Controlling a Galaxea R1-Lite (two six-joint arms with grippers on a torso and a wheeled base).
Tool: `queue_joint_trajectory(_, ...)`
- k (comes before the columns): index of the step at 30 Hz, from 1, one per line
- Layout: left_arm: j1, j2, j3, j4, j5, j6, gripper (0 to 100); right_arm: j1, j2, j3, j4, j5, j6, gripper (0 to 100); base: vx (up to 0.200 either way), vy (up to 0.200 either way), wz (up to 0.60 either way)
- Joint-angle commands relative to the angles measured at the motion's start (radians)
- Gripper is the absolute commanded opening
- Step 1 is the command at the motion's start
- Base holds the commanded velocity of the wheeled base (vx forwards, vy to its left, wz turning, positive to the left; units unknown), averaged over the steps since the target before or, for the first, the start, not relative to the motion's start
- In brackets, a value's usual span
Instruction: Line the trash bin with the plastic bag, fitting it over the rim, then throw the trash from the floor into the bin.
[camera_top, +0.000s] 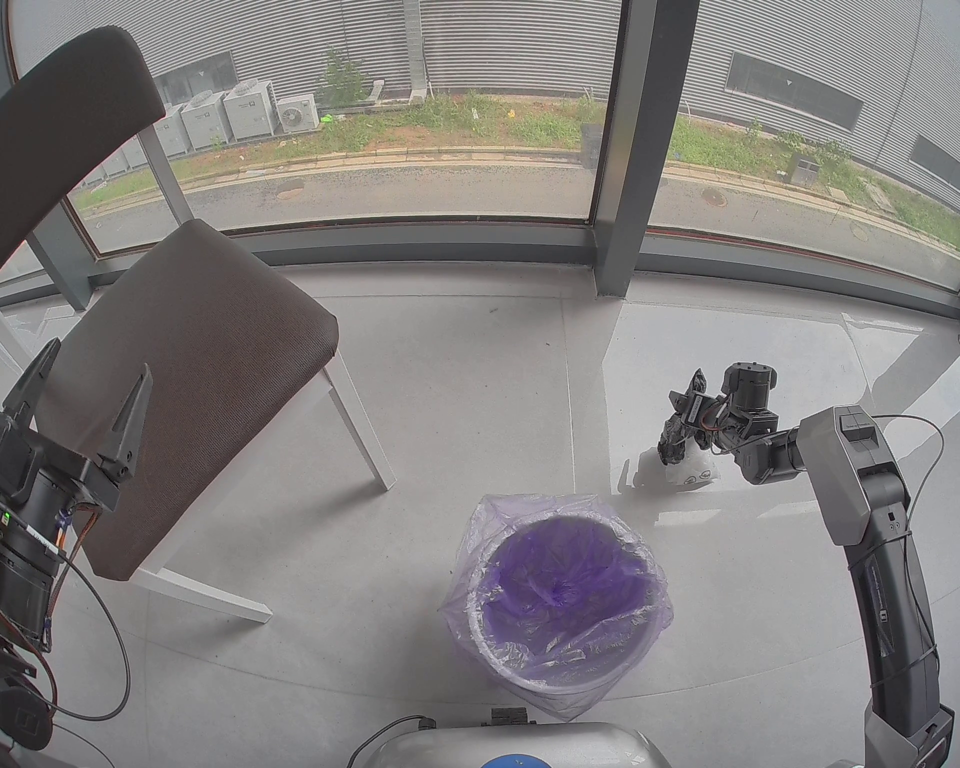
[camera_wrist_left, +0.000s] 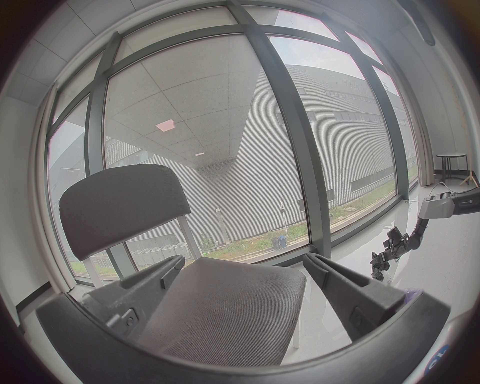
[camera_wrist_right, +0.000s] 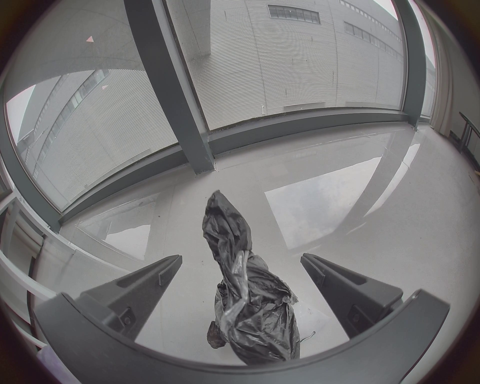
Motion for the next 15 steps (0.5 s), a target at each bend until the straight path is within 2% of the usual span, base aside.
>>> queue_joint_trajectory(1,0.000,-0.007,0.001,-0.018,-0.001,0.000,100,-0.001,0.016,0.000,0.000,0.004,-0.001,100,0.000,0.000,0.00)
queue_joint_trajectory(15,0.000,-0.004,0.009,-0.018,-0.007,0.001,100,-0.015,0.039,0.000,-0.013,0.029,-0.001,100,0.000,0.000,0.00)
